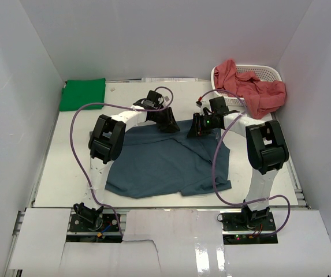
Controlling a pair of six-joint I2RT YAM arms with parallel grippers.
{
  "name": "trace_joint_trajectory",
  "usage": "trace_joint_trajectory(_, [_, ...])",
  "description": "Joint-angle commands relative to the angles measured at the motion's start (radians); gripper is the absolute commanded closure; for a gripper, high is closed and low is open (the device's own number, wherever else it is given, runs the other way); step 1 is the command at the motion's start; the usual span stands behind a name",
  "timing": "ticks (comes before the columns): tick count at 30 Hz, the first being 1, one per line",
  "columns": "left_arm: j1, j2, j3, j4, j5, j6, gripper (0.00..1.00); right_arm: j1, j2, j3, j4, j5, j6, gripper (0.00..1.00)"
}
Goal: Fold and stack the t-shirts
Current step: Fold the flattened tshirt in 1/3 of the way
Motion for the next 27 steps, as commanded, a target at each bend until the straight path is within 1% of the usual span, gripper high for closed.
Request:
trace_joint_trajectory(1, [-0.024, 0.013, 0.02, -0.02, -0.005, 0.02, 0.55, 0.013, -0.068, 0.022, -0.03, -0.032, 0.008, 0.69])
trace_joint_trajectory(3, [-0.026, 0.013, 0.019, -0.022, -0.007, 0.022, 0.55, 0.014, -0.074, 0.011, -0.042, -0.041, 0.015, 0.69])
trace_joint_trajectory(7, [-0.029, 0.014, 0.014, -0.027, -0.01, 0.022, 0.55, 0.014, -0.074, -0.014, -0.058, -0.055, 0.016, 0.83])
trace_joint_trajectory(9, [-0.03, 0.013, 0.014, -0.028, -0.011, 0.022, 0.55, 0.018, -0.081, -0.035, -0.053, -0.064, 0.018, 0.83])
trace_joint_trajectory(11, [-0.03, 0.013, 0.011, -0.03, -0.011, 0.023, 0.55, 0.021, -0.092, -0.047, -0.05, -0.075, 0.021, 0.89])
trace_joint_trajectory(13, [-0.03, 0.011, 0.011, -0.031, -0.014, 0.024, 0.55, 0.022, -0.103, -0.07, -0.041, -0.082, 0.028, 0.92])
trace_joint_trajectory(23, [-0.032, 0.013, 0.003, -0.037, -0.028, 0.025, 0.55, 0.059, -0.172, -0.173, -0.012, -0.185, 0.067, 0.92])
trace_joint_trajectory(27, [-0.03, 0.017, 0.005, -0.039, -0.026, 0.024, 0.55, 0.068, -0.18, -0.221, 0.048, -0.246, 0.116, 0.88])
